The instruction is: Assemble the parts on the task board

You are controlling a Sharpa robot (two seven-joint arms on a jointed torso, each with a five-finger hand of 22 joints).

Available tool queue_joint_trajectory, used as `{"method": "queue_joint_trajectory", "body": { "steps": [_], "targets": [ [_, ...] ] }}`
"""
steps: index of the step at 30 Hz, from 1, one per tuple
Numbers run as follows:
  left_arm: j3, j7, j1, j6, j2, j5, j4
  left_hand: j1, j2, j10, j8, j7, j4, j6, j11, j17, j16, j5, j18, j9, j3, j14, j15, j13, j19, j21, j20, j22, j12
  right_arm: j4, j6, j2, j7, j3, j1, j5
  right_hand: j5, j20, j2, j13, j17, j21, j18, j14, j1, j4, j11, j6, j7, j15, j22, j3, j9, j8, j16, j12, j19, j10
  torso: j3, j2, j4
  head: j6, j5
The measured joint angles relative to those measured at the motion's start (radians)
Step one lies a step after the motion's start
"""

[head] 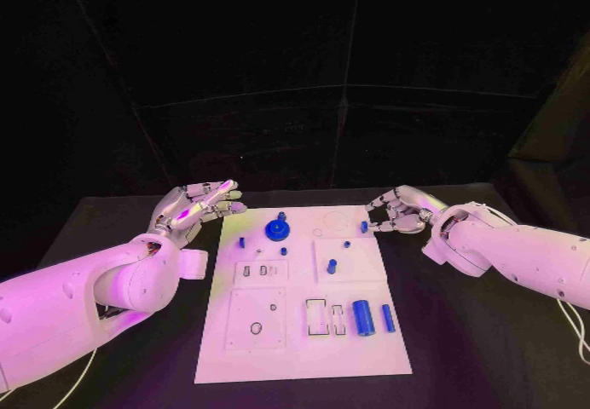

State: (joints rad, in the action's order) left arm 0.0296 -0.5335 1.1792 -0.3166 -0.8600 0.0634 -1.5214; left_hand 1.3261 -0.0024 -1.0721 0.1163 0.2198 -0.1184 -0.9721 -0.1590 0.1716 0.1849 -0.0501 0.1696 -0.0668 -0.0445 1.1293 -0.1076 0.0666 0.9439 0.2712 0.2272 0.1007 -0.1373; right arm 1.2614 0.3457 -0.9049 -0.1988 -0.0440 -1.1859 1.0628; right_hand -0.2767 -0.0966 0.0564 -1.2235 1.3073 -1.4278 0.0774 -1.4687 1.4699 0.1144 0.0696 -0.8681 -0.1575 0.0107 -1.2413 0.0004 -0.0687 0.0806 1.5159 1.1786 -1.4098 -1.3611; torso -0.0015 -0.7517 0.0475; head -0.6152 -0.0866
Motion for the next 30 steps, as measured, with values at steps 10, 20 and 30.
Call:
{"method": "queue_joint_trajectory", "body": {
  "steps": [10, 20, 30],
  "targets": [
    [0.003, 0.0, 0.0, 0.003, 0.0, 0.0, 0.004, 0.0, 0.0, 0.0, 0.0, 0.0, 0.0, 0.0, 0.0, 0.0, 0.0, 0.0, 0.0, 0.0, 0.0, 0.0, 0.0, 0.0, 0.0, 0.0, 0.0, 0.0, 0.0, -0.018, -0.019, 0.014, -0.001, 0.0, 0.018, 0.01, 0.0, -0.003, 0.0, -0.001, 0.001, 0.0, 0.0, 0.0, 0.0, 0.0, 0.0, 0.004, -0.004, 0.0, 0.001, 0.0, 0.001, 0.0, 0.0, -0.003, 0.004, 0.0, -0.0013, 0.0, -0.0003, -0.004, 0.004],
    [0.003, 0.001, -0.001, 0.005, 0.001, 0.0, 0.007, 0.0, 0.0, 0.0, 0.0, 0.0, 0.0, 0.0, 0.0, 0.0, 0.0, 0.0, 0.0, 0.0, 0.0, 0.0, 0.0, 0.0, 0.0, 0.0, 0.0, -0.001, 0.0, -0.04, -0.018, 0.034, -0.002, 0.0, 0.02, 0.008, 0.0, -0.003, -0.009, -0.014, 0.001, 0.0, 0.0, 0.0, -0.009, 0.003, 0.0, -0.019, -0.006, 0.0, -0.005, -0.003, -0.001, 0.008, 0.0, 0.011, 0.003, 0.0, -0.0023, 0.0, -0.0006, -0.007, -0.001],
    [0.004, 0.002, -0.001, 0.006, 0.001, 0.0, 0.009, 0.0, 0.0, 0.0, 0.0, 0.0, 0.0, 0.0, 0.0, 0.0, 0.0, 0.0, 0.0, 0.0, 0.0, 0.0, 0.0, 0.0, 0.0, 0.0, 0.0, -0.001, 0.0, -0.053, -0.019, 0.053, 0.001, 0.0, 0.02, 0.006, 0.047, -0.003, -0.044, -0.026, 0.001, 0.0, 0.0, 0.0, -0.001, -0.01, -0.007, -0.091, 0.006, 0.0, -0.015, 0.01, -0.004, 0.032, 0.004, 0.026, 0.004, -0.007, -0.003, 0.0, -0.0003, -0.009, -0.002]
  ]
}}
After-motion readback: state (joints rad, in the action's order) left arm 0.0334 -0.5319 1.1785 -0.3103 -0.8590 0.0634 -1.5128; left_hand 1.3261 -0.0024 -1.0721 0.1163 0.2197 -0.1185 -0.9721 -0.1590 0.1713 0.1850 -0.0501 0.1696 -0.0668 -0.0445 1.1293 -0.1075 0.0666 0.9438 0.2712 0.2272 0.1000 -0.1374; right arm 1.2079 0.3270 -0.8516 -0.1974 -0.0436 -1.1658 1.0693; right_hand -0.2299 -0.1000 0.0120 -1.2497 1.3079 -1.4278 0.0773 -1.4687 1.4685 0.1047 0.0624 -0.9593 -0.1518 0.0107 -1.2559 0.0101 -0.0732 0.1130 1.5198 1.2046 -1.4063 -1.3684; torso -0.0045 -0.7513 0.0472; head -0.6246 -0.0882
